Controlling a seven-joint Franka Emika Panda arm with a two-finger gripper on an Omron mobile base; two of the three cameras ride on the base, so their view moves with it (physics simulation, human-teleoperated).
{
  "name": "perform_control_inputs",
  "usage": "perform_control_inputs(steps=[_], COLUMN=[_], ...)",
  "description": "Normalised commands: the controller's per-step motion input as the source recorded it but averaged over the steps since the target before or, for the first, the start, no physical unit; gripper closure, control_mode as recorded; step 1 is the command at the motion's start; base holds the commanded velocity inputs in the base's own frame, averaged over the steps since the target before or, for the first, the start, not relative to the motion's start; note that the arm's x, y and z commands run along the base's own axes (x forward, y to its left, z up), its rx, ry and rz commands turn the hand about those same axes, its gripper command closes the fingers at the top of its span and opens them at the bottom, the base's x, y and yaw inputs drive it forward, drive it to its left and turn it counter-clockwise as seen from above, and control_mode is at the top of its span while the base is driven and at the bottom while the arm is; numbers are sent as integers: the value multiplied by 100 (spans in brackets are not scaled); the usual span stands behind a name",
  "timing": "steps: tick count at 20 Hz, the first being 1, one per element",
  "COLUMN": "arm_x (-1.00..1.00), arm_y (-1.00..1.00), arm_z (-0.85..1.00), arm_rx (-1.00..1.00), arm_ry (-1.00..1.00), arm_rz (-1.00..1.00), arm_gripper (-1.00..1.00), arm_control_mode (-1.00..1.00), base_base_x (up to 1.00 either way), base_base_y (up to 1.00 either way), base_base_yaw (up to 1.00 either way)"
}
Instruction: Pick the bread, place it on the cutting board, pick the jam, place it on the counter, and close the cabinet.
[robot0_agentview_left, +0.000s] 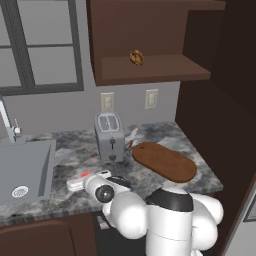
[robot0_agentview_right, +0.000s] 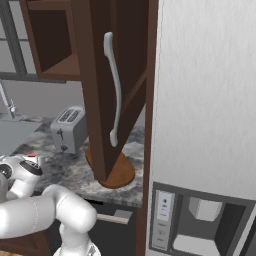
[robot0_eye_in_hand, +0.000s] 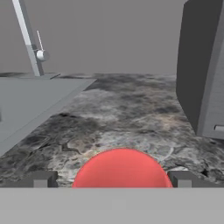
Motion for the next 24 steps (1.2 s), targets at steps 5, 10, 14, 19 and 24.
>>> perform_control_inputs(steps=[5,10,14,19,24], arm_x=[-14,-18,-23,-38,-30], arm_y=[0,0,0,-6,-5], arm_z=[0,0,0,8,15], arm_rx=[0,0,0,1,2], arm_ry=[0,0,0,0,0], arm_rz=[1,0,0,0,0], arm_gripper=[-100,-100,-100,-100,-100], arm_control_mode=[-100,-100,-100,-100,-100], base_base_x=[0,0,0,0,0], base_base_y=[0,0,0,0,0], base_base_yaw=[0,0,0,0,0])
